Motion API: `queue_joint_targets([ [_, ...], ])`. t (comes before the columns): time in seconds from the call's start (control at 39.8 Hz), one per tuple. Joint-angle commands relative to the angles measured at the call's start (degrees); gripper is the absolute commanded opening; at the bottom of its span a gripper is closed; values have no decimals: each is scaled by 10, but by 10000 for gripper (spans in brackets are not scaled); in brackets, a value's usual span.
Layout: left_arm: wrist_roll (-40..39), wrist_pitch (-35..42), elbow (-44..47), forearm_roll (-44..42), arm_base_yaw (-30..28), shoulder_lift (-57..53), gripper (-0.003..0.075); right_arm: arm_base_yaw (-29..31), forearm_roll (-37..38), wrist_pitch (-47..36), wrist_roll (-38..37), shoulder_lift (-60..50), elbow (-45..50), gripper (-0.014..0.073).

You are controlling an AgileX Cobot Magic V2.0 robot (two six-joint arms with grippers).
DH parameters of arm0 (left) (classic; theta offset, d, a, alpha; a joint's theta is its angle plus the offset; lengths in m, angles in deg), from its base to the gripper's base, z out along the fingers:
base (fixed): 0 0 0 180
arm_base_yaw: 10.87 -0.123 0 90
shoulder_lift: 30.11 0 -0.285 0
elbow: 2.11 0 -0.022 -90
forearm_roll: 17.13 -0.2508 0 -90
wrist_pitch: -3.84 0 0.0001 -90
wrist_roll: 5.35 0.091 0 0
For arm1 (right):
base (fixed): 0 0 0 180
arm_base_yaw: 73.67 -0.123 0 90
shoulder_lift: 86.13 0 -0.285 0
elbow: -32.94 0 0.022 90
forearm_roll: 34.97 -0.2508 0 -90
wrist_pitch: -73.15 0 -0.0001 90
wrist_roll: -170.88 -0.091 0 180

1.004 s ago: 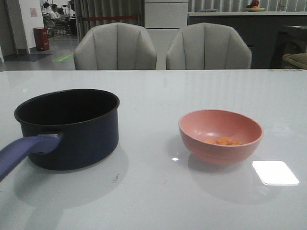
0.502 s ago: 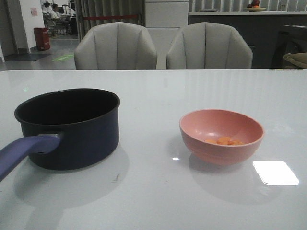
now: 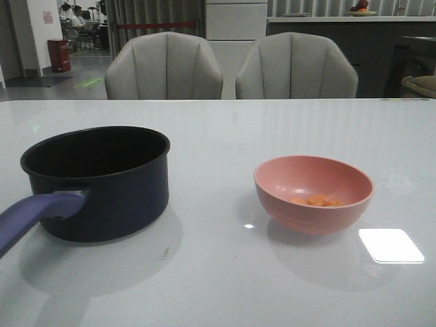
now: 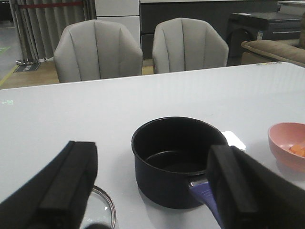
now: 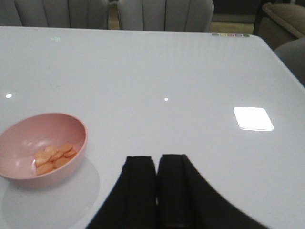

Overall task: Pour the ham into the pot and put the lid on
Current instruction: 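Move the right gripper above the pink bowl of ham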

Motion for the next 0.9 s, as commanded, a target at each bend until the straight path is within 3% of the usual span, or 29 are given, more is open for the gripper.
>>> queue_joint_targets([
  [0.0, -4, 46, -14, 6, 5, 8, 510, 3, -1, -36, -4, 10, -11, 139],
  [0.13, -4, 46, -14, 6, 5, 8, 510, 3, -4, -29, -4, 17, -20, 177],
  [0.28, -4, 44, -14, 6, 5, 8, 510, 3, -4, -24, -4, 69, -52, 440],
  [0.35, -4, 44, -14, 6, 5, 8, 510, 3, -4, -26, -4, 97, -67, 512],
  [0.88, -4, 44, -14, 6, 5, 8, 510, -67, -108, 28, -3, 509, -287, 515],
])
